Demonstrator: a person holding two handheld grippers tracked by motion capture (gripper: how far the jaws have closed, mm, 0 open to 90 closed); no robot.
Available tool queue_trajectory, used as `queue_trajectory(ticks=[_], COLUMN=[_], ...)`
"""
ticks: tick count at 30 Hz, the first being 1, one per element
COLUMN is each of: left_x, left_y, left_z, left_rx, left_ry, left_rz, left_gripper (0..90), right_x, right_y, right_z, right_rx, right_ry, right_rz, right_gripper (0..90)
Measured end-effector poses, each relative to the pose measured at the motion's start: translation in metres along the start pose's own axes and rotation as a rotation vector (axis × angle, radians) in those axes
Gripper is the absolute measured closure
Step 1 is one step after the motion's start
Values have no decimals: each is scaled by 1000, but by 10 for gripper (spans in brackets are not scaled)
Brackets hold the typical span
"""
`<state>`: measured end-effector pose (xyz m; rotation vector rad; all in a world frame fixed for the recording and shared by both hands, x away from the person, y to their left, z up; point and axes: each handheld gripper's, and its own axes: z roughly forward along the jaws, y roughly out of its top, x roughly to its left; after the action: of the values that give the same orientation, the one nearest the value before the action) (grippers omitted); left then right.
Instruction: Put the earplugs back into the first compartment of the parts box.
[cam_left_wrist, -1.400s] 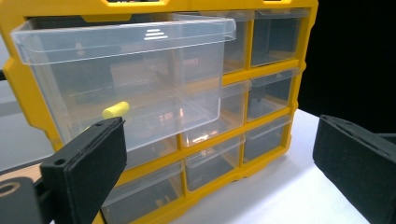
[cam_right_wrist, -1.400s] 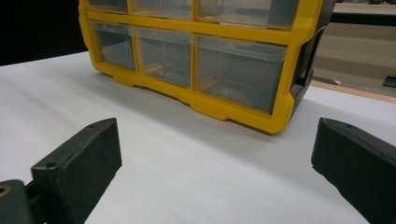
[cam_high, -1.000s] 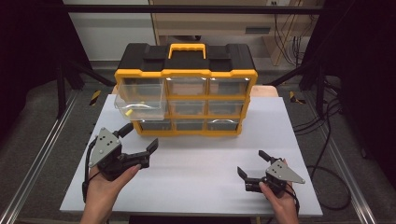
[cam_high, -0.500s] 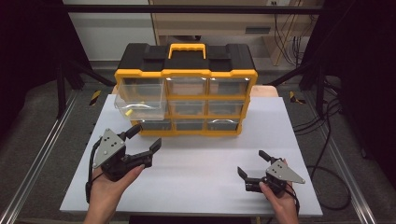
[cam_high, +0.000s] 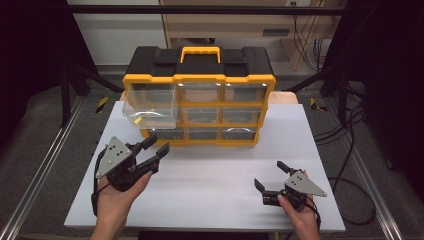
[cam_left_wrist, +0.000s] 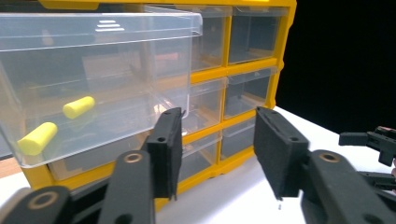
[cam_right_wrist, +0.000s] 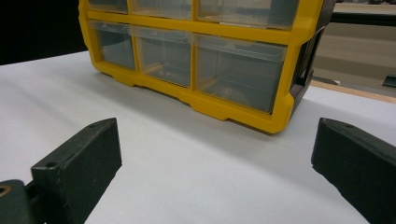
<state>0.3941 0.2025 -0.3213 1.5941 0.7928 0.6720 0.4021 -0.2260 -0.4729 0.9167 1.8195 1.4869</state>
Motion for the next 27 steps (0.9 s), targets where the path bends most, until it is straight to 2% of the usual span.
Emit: queue_trajectory(ticks=[9,19,27], left_x=[3,6,9], left_y=[0,0,1], left_z=[0,-1,-2], left_rx=[-5,-15,-1], left_ry=[0,1,0], left_rz=[-2,5,-6], left_gripper=[710,852,900], right_x=[0,0,0], right_y=[0,0,0], right_z=[0,0,0], right_rx=[0,0,1], right_ry=[0,0,1], right_rz=[0,-1,-1], right_gripper=[19,19,19])
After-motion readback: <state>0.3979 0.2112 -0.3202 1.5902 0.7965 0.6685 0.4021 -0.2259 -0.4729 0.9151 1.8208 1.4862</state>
